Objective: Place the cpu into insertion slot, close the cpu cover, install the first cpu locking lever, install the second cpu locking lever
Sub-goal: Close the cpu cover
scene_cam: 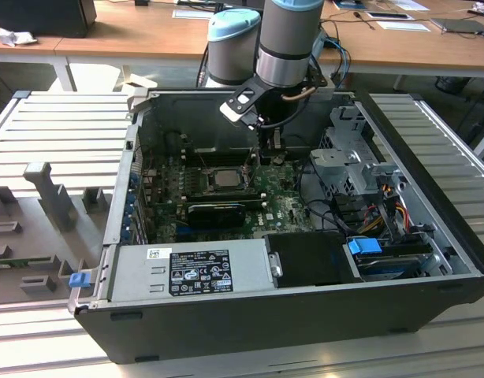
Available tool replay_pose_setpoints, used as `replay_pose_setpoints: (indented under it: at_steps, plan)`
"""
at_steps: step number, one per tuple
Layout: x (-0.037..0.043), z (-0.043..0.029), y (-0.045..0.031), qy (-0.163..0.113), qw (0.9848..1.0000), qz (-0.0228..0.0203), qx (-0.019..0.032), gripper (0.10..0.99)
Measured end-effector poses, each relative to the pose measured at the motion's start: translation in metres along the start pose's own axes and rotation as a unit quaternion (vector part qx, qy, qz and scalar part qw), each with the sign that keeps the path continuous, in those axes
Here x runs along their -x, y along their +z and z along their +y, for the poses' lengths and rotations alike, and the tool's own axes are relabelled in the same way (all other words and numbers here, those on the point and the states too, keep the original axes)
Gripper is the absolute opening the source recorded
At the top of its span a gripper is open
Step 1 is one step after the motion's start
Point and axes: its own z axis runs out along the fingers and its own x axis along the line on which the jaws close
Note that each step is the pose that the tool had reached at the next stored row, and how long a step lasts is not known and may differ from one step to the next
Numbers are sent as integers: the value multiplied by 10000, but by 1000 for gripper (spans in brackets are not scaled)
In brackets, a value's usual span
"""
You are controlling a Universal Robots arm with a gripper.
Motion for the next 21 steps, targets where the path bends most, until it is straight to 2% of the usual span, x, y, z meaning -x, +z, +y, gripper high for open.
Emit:
replay_pose_setpoints:
  at_steps: [21]
  plan:
    - [-1, -59, 1, 0, 10000, 0, 0, 106]
